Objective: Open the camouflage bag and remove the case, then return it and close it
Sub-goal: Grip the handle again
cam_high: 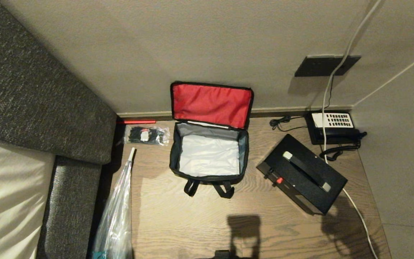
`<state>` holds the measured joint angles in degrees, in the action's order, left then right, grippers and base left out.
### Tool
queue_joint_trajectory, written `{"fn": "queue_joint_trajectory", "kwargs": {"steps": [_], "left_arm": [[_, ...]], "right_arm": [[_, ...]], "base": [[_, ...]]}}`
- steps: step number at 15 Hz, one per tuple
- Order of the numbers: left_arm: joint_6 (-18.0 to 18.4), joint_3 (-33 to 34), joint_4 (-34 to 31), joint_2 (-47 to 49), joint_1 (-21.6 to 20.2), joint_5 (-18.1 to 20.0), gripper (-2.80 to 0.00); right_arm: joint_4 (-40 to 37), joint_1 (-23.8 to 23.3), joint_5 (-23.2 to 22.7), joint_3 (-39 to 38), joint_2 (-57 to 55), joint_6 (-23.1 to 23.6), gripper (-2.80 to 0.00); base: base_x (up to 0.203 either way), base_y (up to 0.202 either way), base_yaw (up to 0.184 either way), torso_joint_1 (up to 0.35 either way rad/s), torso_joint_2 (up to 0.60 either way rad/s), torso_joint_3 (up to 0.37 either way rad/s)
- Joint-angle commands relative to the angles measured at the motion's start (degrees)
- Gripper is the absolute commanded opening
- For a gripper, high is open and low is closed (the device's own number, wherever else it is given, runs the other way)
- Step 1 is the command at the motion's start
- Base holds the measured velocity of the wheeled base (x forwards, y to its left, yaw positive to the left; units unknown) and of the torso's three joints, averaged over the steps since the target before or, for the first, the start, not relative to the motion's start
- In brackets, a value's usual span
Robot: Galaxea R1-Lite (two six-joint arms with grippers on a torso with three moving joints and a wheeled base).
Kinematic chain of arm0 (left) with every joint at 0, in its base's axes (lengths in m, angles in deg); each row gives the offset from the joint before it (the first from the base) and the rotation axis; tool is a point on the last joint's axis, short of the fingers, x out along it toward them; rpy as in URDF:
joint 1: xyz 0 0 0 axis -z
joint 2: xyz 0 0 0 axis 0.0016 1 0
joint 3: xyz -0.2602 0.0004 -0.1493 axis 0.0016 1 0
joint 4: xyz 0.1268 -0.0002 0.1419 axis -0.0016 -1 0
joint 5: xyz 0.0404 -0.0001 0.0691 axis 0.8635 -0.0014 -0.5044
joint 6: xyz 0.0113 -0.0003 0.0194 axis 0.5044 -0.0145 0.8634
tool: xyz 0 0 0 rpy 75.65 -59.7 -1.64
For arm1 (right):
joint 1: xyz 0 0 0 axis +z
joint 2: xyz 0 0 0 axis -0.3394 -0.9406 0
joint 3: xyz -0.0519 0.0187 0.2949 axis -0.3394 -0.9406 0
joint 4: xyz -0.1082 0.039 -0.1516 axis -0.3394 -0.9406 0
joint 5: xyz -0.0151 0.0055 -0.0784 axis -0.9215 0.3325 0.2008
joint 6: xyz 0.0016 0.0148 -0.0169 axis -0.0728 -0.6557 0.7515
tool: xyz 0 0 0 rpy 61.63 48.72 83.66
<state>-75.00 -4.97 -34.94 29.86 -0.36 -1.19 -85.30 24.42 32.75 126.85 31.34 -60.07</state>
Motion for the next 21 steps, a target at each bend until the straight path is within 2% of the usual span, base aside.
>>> {"fn": "queue_joint_trajectory", "kwargs": {"steps": [1, 5, 6, 7, 8, 9, 11, 12, 14, 17, 19, 20, 21], "left_arm": [[0.0, 0.2, 0.0, -0.1, -0.1, 0.0, -2.80], [0.0, 0.2, 0.0, -0.1, 0.0, -0.1, -2.80], [0.0, 0.2, 0.0, -0.1, -0.1, -0.1, -2.80], [0.0, 0.2, 0.0, -0.1, -0.1, 0.0, -2.80], [0.0, 0.2, 0.0, -0.1, -0.1, 0.0, -2.80], [0.0, 0.2, 0.0, -0.1, 0.0, 0.0, -2.80], [0.0, 0.2, 0.0, -0.1, -0.1, 0.0, -2.80], [0.0, 0.2, 0.0, -0.1, -0.1, 0.0, -2.80], [0.0, 0.2, 0.0, -0.1, -0.1, 0.0, -2.80], [0.0, 0.2, 0.0, -0.1, -0.1, 0.0, -2.80], [0.0, 0.2, 0.0, -0.1, -0.1, 0.0, -2.80], [0.0, 0.2, 0.0, -0.1, -0.1, 0.0, -2.80], [0.0, 0.2, 0.0, -0.1, 0.0, 0.0, -2.80]], "right_arm": [[8.4, 1.2, 0.4, 2.6, -27.2, -0.6, -2.80], [42.0, 2.0, 2.1, -3.2, -49.6, -1.0, -2.80], [50.2, 2.2, 3.2, -4.6, -53.7, -0.4, -2.80], [54.8, 2.3, 4.8, -6.2, -56.7, 2.0, -2.80], [57.5, 2.3, 6.3, -7.6, -57.8, 5.8, 0.00], [59.7, 2.3, 7.2, -9.4, -58.4, 8.3, 0.00], [59.2, 3.2, 8.7, -10.0, -59.9, 11.4, 0.00], [59.0, 3.6, 10.7, -11.0, -60.4, 14.9, 0.00], [59.5, 4.1, 14.1, -13.1, -61.4, 19.1, 0.00], [64.5, 6.7, 27.4, -13.8, -64.8, 31.2, 0.00], [70.4, 7.0, 41.8, -14.7, -66.7, 42.2, 0.00], [75.3, 7.4, 46.6, -15.1, -68.3, 47.1, 0.00], [80.7, 8.3, 48.0, -15.3, -70.7, 49.9, 0.00]], "base": [[0.000, 0.000, 0.000, 0.000, 0.00, 0.000], [0.000, 0.000, 0.000, 0.000, 0.00, 0.000], [0.000, 0.000, 0.000, 0.000, 0.00, 0.000], [0.000, 0.000, 0.000, 0.000, 0.00, 0.000], [0.000, 0.000, 0.000, 0.000, 0.00, 0.000], [0.000, 0.000, 0.000, 0.000, 0.00, 0.000], [0.000, 0.000, 0.000, 0.000, 0.00, 0.000], [0.000, 0.000, 0.000, 0.000, 0.00, 0.000], [0.000, 0.000, 0.000, 0.000, 0.00, 0.000], [0.000, 0.000, 0.000, 0.000, 0.00, 0.000], [0.000, 0.000, 0.000, 0.000, 0.00, 0.000], [0.000, 0.000, 0.000, 0.000, 0.00, 0.000], [0.000, 0.000, 0.000, 0.000, 0.00, 0.000]]}}
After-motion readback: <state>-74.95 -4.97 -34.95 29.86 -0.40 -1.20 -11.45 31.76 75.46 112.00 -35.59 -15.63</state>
